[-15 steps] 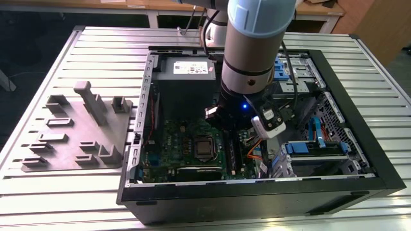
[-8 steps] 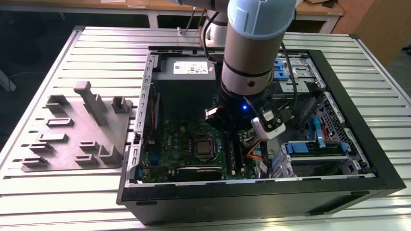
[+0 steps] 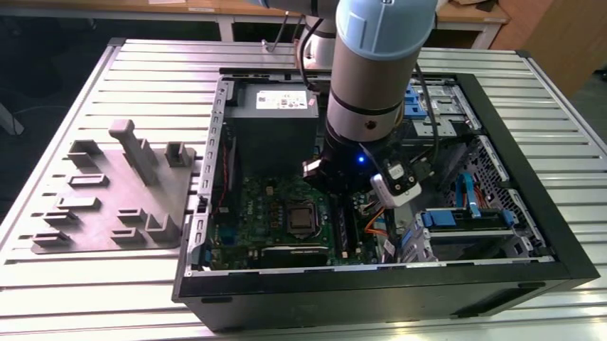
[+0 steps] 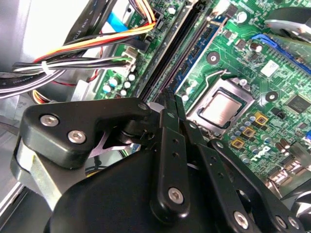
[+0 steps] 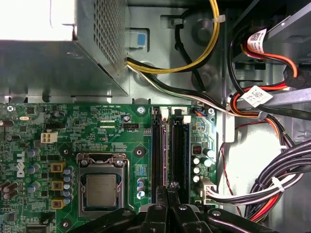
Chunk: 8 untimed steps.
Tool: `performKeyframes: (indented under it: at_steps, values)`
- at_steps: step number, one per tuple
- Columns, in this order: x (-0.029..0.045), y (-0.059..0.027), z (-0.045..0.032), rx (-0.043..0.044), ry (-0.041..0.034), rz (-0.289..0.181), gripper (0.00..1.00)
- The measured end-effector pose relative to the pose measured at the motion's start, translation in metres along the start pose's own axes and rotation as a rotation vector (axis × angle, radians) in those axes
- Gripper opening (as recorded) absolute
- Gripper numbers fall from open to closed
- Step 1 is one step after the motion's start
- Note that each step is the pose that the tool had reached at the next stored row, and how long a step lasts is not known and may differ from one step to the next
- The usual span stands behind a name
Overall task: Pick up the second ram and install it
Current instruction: 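Insert the second ram into the second slot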
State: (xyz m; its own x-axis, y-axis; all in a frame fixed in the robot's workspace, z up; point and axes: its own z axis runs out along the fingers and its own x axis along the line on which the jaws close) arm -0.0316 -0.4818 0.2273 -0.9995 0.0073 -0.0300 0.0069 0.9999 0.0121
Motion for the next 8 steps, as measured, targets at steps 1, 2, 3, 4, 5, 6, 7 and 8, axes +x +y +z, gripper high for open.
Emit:
performKeyframes:
  at_steps: [1,2,3,4,5,6,7,8]
  values:
    - [0.0,0.0,0.0003,0.0001,0.0,0.0,0.11]
    - [0.0,0.0,0.0007,0.0001,0.0,0.0,0.11]
    - [0.0,0.0,0.0011,0.0,0.0001,0.0,0.11]
    - [0.0001,0.0,0.0014,-0.0001,0.0001,0.0,0.11]
    - [0.0001,0.0,0.0017,-0.0003,0.0001,0.0,0.11]
    - [0.0001,-0.0001,0.0021,-0.0004,0.0001,0.0,0.11]
    - [0.0001,0.0,0.0025,-0.0007,0.0,0.0,0.11]
    - [0.0001,0.0,0.0033,-0.001,0.0,0.0,0.11]
